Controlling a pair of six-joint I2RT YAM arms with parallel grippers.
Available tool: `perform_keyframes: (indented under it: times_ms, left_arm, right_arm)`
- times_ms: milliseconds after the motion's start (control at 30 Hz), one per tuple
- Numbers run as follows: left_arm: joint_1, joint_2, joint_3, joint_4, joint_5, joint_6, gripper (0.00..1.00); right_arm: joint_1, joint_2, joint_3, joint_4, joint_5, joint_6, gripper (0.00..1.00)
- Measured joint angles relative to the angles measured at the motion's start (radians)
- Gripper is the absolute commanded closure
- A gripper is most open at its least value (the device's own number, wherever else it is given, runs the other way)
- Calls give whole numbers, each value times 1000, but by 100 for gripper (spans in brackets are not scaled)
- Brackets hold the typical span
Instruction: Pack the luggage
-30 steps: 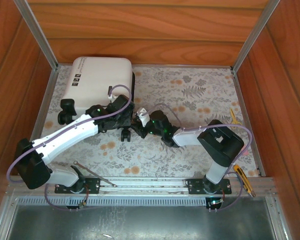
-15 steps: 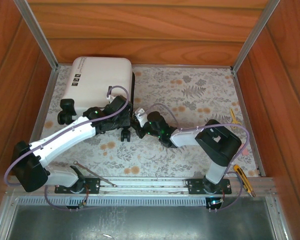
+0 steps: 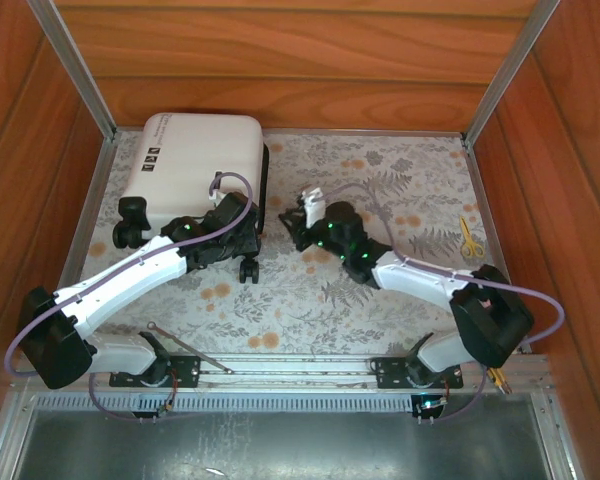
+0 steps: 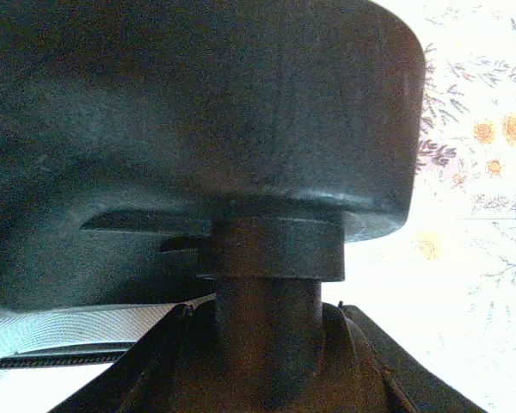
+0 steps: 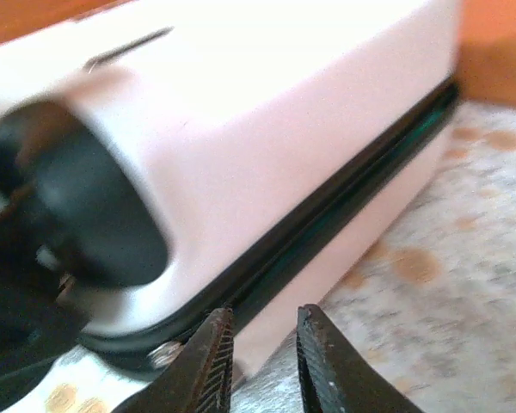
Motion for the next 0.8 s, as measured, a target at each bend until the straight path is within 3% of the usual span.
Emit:
perform_keyframes:
  times_ms: [167,300,500,800]
  left_arm:
    - [1,-11,-10,10,4,5,100]
    - [3,-19,-13,11,11,21,100]
    - [5,-30,-21,7,13,37,100]
    - [7,-36,-27,8,14,49,100]
  right_arm:
    - [-72,-7,43,-108,-82,-57,43]
    - [-71,17,42,-179,-237,-197,33]
    - [-71,106,51,-197,-441,-323,29]
    - [-72,273,163,-201,-637,-398,31]
